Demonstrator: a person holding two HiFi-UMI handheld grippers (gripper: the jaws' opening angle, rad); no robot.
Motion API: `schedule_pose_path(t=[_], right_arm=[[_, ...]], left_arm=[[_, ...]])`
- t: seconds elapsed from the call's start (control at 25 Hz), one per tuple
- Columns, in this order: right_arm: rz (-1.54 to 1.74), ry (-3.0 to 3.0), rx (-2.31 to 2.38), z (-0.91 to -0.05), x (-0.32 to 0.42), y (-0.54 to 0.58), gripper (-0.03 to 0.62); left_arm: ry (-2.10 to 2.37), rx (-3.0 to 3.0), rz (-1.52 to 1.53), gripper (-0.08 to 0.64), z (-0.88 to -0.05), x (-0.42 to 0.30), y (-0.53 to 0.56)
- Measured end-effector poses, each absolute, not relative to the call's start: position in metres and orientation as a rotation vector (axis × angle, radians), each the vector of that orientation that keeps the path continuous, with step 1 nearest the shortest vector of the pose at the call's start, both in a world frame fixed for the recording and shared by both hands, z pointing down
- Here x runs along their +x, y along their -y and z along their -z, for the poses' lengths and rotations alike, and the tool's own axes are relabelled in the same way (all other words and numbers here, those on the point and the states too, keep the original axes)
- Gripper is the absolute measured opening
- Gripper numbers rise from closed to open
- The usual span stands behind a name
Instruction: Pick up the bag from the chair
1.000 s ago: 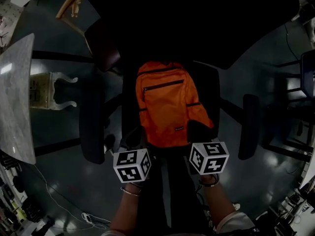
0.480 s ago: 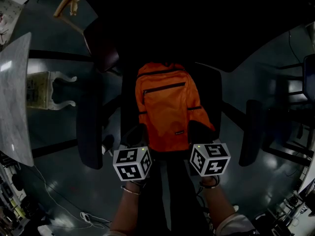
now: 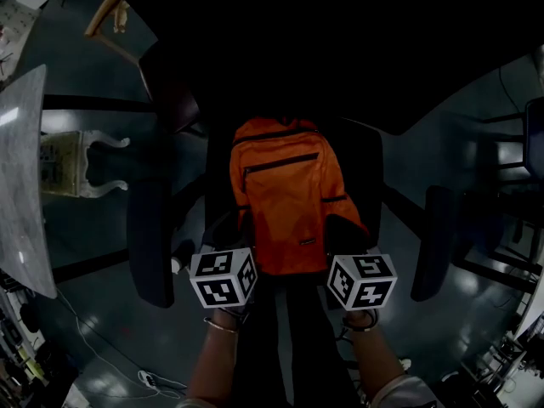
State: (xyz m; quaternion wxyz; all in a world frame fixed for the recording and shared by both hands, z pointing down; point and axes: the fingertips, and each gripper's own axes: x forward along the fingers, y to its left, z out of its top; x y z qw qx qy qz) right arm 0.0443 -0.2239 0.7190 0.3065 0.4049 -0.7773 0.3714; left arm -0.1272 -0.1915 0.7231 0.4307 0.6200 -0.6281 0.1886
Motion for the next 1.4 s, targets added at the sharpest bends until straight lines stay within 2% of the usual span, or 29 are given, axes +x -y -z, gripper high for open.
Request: schedule_pose_path(t=[0.16, 0.32, 0.56, 1.32, 1.4], right_arm=[[-0.981, 2.059, 1.069, -0.723, 0.041, 0.233, 0.034], [-0.982, 2.059, 1.066, -0.725, 0.04, 0.241, 0.034], [-0.984, 2.048, 1.051, -0.733, 0.04, 0.246, 0.034], [-1.001, 2.028, 1.037, -0.764, 0.025, 0.274, 0.033], [-1.007, 2.028, 1.046, -0.764, 0.027, 0.277, 0.034]], left_arm=[[1.567, 1.551, -0.465, 0.132, -0.729, -0.131, 0.205], [1.567, 1.544, -0.458, 0.203, -0.737, -0.134, 0.217], [1.569, 1.523, -0.447, 0.25, -0.754, -0.141, 0.234], [1.579, 1.448, -0.433, 0.256, -0.801, -0.17, 0.277], [1.572, 1.432, -0.445, 0.213, -0.806, -0.17, 0.279]])
